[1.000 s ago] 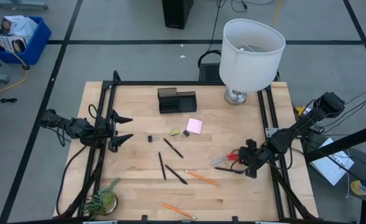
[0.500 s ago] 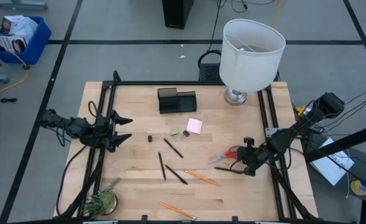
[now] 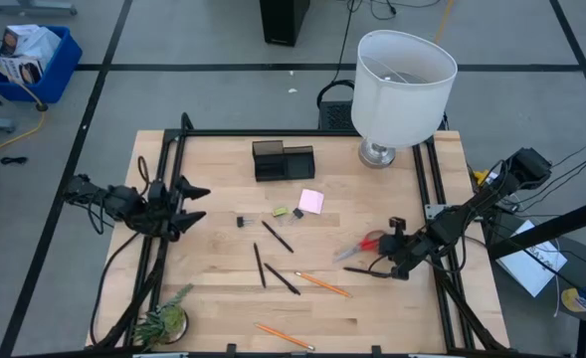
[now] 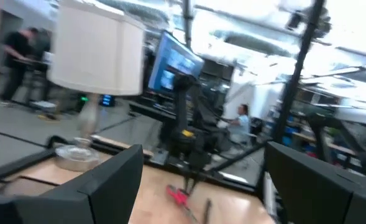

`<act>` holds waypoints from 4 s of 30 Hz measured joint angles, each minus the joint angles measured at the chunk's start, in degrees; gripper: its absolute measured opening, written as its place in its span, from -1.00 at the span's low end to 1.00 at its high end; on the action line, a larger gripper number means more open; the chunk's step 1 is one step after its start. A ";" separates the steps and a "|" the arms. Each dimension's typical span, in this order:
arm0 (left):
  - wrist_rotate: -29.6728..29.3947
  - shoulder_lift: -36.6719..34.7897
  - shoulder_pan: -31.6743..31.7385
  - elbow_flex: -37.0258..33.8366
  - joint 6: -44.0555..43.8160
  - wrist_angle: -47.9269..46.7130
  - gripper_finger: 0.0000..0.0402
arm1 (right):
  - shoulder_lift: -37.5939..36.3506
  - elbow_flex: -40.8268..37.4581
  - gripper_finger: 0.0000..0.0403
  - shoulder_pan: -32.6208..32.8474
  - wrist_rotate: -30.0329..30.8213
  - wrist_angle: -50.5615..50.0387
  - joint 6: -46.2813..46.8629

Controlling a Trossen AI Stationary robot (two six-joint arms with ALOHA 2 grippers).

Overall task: Pick and place office supplies into organizer
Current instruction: Put the red scissors into the black desk organizer

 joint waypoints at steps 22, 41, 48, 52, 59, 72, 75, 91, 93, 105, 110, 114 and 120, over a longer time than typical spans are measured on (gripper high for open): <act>-1.57 34.19 5.31 -0.01 -37.34 16.63 0.69 | -0.04 0.15 -0.90 -8.23 1.62 20.61 -24.59; 15.71 54.78 17.84 2.05 -56.19 30.05 0.69 | 19.69 16.02 -0.90 -10.15 3.08 24.99 -46.79; 21.68 63.07 18.11 8.30 -54.28 29.42 0.69 | 26.55 24.12 -0.90 -12.02 3.04 27.95 -56.57; 24.32 67.58 18.11 12.16 -53.71 29.27 0.69 | 26.99 26.99 -0.90 -14.20 3.06 27.91 -59.83; 27.02 72.56 18.13 15.68 -54.32 28.56 0.69 | 26.97 28.55 -0.90 -17.19 1.27 28.00 -63.08; 27.77 80.63 18.22 22.44 -56.65 29.48 0.69 | 29.76 28.52 -0.90 -19.15 -1.66 29.47 -63.49; 29.26 83.00 18.44 24.95 -56.73 29.24 0.69 | 31.41 28.50 -0.90 -19.41 -1.71 30.70 -63.55; 32.10 93.60 18.44 31.27 -57.52 25.75 0.69 | 34.14 28.50 -0.90 -19.47 -1.53 36.29 -64.43; 32.43 93.60 18.44 31.53 -57.51 25.85 0.69 | 34.14 28.50 -0.90 -19.47 -1.55 36.48 -64.43; 32.55 93.58 19.28 31.55 -57.04 25.09 0.19 | 34.14 28.50 -0.90 -19.34 -3.39 36.93 -65.18; 32.52 93.58 19.57 31.55 -56.97 25.44 -0.09 | 34.14 28.48 -0.90 -19.32 -4.57 37.30 -65.10; 32.68 93.58 19.57 31.53 -56.00 26.93 -0.28 | 34.14 28.48 -0.90 -19.32 -4.55 37.41 -64.87; 32.98 93.58 19.57 31.53 -55.50 26.86 -0.56 | 34.14 28.48 -0.90 -19.34 -4.46 37.30 -64.84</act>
